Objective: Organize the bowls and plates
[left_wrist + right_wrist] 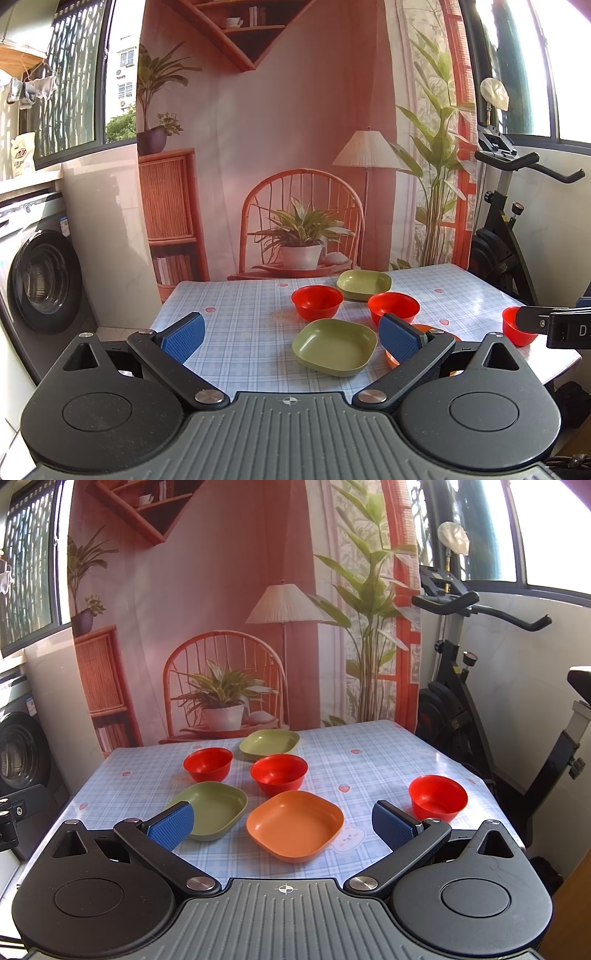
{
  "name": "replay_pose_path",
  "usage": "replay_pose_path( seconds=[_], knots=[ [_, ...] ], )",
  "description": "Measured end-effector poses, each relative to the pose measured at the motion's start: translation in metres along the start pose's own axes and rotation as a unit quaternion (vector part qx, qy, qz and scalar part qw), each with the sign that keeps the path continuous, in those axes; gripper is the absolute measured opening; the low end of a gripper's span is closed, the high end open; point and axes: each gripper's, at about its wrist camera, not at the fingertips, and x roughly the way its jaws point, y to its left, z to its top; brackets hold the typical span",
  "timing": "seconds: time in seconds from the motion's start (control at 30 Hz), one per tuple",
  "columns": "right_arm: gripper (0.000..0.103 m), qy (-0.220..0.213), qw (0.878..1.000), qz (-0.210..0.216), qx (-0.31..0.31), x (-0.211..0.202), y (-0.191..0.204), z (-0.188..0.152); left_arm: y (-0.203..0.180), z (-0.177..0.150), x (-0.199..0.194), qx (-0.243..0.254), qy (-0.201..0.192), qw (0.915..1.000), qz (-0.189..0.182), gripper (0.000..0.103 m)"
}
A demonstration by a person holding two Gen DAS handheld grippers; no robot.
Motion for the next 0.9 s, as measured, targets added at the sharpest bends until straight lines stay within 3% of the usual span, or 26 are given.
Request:
replay_pose_path(
  seconds=[0.9],
  knots=[
    [0.103, 0.000, 1.000, 0.001, 0.002, -0.0012, -0.0006, 0.0010, 0.0012, 0.0022, -0.0026, -0.006, -0.002, 0.9999, 0.009, 0.101]
  ],
)
